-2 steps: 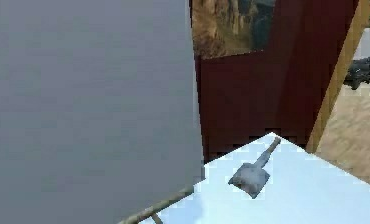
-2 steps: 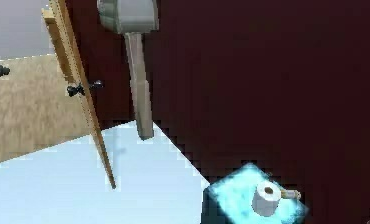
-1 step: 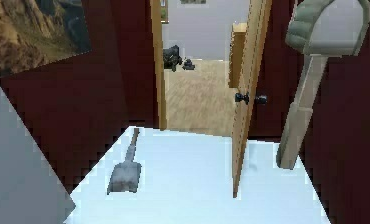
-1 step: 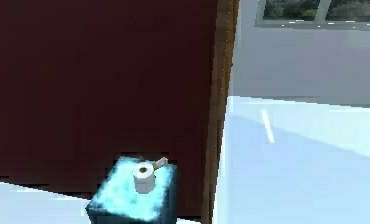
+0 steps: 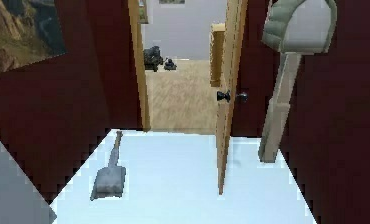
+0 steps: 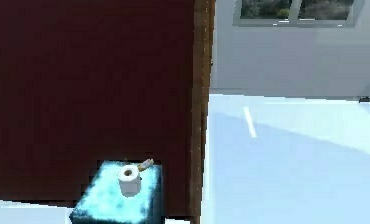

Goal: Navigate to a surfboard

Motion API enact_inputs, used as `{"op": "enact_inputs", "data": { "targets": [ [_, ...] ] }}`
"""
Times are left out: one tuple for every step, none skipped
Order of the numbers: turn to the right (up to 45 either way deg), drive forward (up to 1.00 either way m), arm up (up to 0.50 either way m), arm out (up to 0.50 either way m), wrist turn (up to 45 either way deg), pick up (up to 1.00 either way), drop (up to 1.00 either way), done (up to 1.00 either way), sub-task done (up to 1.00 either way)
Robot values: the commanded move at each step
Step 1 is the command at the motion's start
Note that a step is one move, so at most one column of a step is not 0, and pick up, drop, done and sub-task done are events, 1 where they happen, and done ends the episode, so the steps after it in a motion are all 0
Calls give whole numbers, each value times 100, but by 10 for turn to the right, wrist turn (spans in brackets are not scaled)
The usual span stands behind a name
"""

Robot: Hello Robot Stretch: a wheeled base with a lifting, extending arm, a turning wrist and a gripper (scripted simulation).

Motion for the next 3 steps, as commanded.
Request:
{"op": "enact_inputs", "data": {
  "targets": [
    [0, 55, 0, 0, 0, 0, 0, 0, 0],
    [300, 0, 0, 0, 0, 0, 0, 0, 0],
    [0, 5, 0, 0, 0, 0, 0, 0, 0]
  ]
}}
